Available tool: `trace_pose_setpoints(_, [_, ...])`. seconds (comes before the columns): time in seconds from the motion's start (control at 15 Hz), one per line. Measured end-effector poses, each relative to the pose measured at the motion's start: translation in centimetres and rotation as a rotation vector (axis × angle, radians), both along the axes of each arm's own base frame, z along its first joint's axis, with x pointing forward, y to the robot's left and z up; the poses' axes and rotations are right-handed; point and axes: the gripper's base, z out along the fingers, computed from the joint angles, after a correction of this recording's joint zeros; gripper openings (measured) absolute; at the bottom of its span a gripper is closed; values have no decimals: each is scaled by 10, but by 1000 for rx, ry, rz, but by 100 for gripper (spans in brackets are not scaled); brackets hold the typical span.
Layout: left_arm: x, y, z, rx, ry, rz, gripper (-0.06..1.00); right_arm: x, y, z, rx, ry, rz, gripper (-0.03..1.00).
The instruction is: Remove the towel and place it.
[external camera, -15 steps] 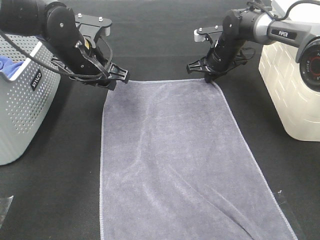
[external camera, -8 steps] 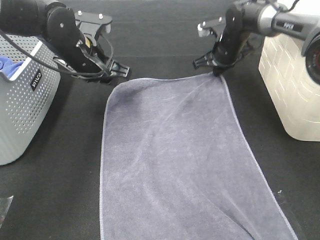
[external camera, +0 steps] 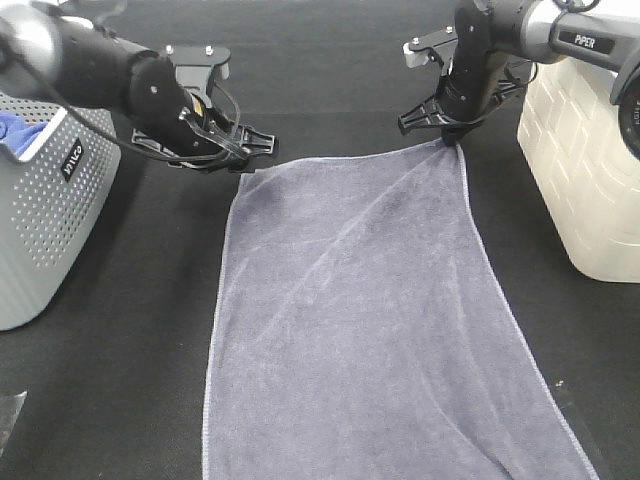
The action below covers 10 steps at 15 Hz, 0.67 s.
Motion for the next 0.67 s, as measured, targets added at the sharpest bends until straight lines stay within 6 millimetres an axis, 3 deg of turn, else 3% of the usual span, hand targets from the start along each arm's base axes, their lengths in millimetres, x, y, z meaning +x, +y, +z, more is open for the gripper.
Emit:
trace_pose_setpoints(0.27, [24, -9, -7, -61, 18, 51, 58, -1, -1, 0, -3, 12, -10, 0])
trace_pose_setpoints(0.47, [29, -12, -18, -27, 124, 64, 58, -1, -1, 0, -1, 11, -13, 0])
trace_pose_setpoints(0.67, [36, -14, -13, -22, 130, 63, 59, -1, -1, 0, -1, 12, -15, 0])
